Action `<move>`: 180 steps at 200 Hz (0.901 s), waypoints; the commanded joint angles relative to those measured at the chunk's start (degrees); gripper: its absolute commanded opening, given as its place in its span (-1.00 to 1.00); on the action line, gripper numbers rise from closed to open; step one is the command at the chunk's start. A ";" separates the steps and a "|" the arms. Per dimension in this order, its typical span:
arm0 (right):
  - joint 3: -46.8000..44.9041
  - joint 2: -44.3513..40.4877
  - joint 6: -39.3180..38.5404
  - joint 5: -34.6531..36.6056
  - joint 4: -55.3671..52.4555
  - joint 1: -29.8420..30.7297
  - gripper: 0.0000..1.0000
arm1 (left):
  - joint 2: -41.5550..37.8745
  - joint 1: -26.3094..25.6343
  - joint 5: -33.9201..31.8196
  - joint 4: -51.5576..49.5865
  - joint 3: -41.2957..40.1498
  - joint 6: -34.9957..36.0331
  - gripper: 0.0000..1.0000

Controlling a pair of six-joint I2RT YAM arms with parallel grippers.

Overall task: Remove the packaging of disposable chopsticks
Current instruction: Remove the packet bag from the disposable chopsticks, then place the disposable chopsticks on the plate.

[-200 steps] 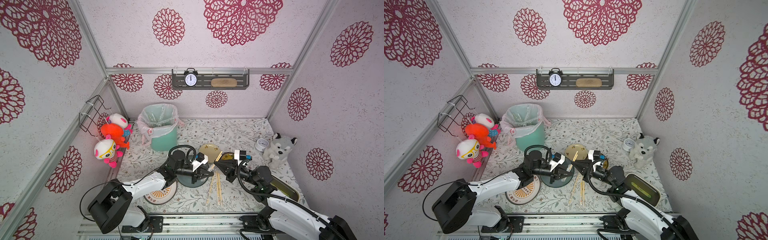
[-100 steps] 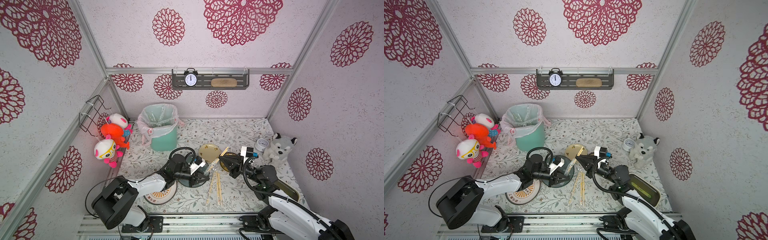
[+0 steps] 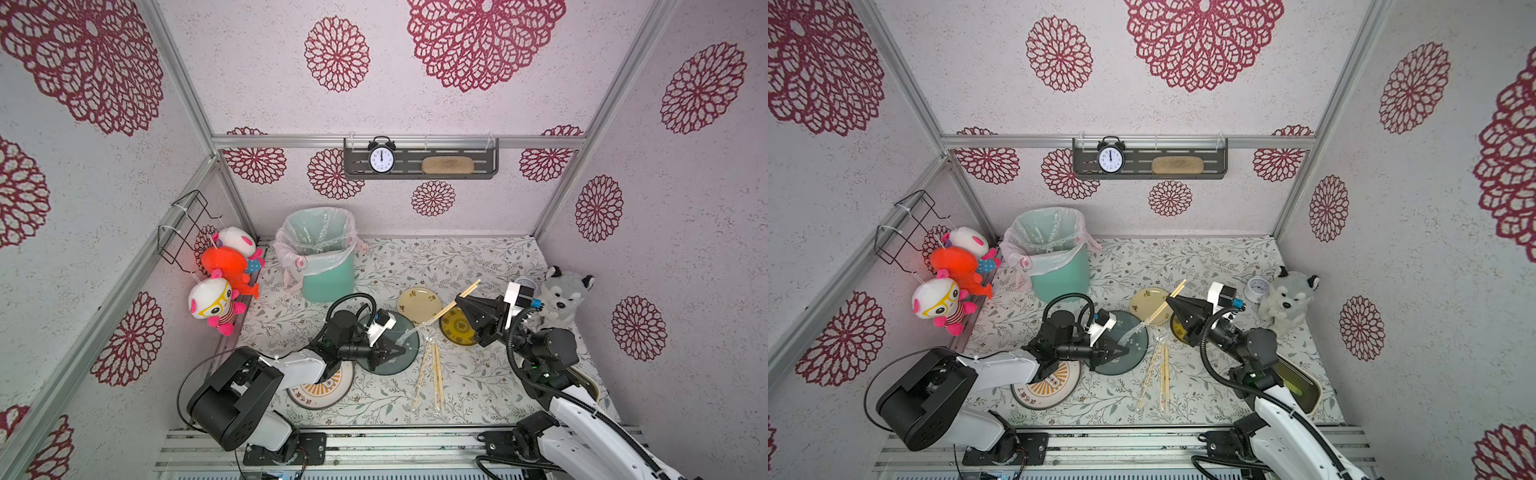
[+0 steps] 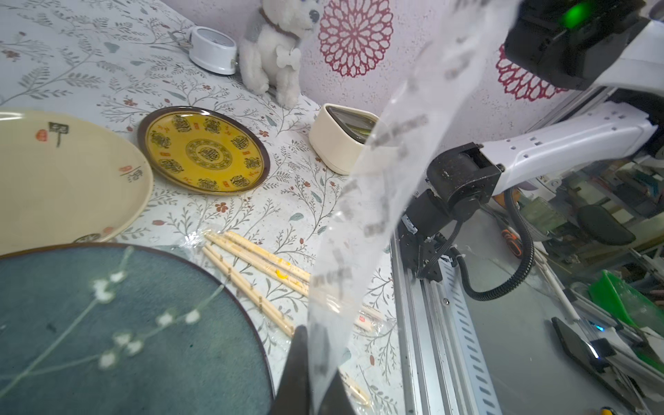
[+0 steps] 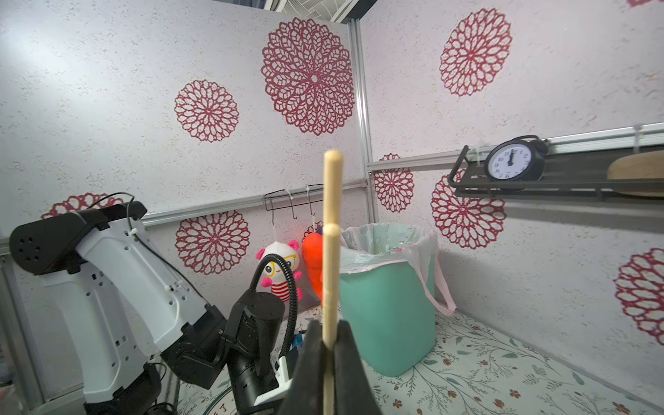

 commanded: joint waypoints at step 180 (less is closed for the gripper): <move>21.53 12.94 -14.85 49.35 -53.12 2.20 -1.00 | -29.11 6.26 -21.04 -10.41 4.36 -7.73 -1.00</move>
